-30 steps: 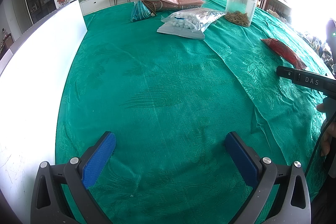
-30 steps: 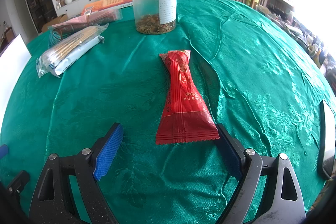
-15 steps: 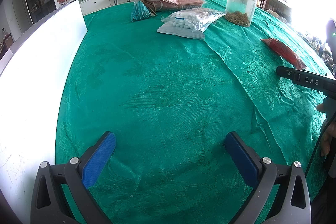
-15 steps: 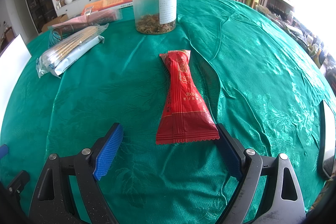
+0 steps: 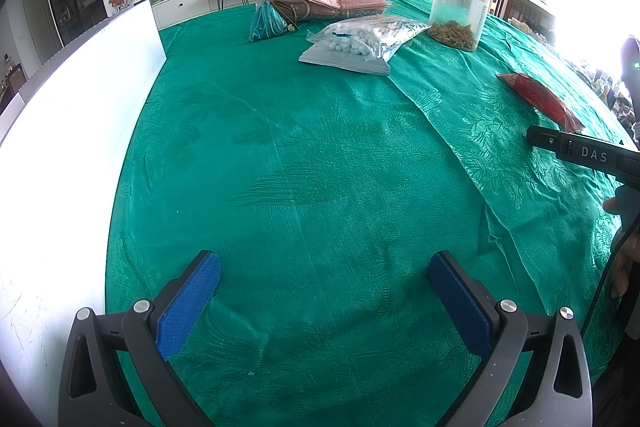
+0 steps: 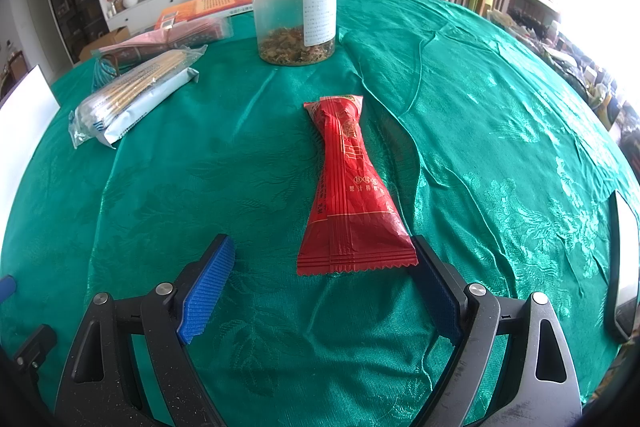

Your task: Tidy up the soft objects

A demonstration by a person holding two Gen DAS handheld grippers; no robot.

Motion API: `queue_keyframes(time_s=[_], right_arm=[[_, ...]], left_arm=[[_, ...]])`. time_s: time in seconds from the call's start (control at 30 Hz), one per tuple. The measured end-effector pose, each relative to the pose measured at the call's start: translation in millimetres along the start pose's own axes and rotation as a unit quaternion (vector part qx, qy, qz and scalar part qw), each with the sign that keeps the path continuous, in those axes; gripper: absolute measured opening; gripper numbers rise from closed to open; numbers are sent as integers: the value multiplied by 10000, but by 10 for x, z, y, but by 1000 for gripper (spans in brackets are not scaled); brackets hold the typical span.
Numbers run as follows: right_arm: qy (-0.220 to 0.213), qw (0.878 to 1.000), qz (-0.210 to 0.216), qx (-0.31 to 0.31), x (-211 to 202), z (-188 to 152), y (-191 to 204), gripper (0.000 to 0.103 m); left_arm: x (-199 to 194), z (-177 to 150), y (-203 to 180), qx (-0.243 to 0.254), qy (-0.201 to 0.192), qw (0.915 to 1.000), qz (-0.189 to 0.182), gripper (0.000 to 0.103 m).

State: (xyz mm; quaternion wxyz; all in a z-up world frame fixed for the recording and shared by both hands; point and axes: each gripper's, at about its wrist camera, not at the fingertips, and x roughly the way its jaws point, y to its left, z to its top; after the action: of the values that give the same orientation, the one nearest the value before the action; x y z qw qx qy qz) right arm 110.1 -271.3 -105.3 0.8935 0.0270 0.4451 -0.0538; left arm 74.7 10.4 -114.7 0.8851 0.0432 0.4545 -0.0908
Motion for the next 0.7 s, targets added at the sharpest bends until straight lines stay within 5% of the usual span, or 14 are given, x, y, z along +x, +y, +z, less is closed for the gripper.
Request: queue_keyframes(time_s=[0.5, 0.6, 0.7], right_arm=[[-1, 10000, 4, 0, 2, 1, -3, 89], [-2, 10000, 4, 0, 2, 1, -1, 89], [-3, 10000, 3, -1, 2, 1, -2, 89]], left_arm=[[8, 18, -2, 7, 31, 10000, -7, 103], [65, 188, -22, 51, 387, 9990, -195, 103], [4, 531, -50, -57, 182, 9989, -430, 103]])
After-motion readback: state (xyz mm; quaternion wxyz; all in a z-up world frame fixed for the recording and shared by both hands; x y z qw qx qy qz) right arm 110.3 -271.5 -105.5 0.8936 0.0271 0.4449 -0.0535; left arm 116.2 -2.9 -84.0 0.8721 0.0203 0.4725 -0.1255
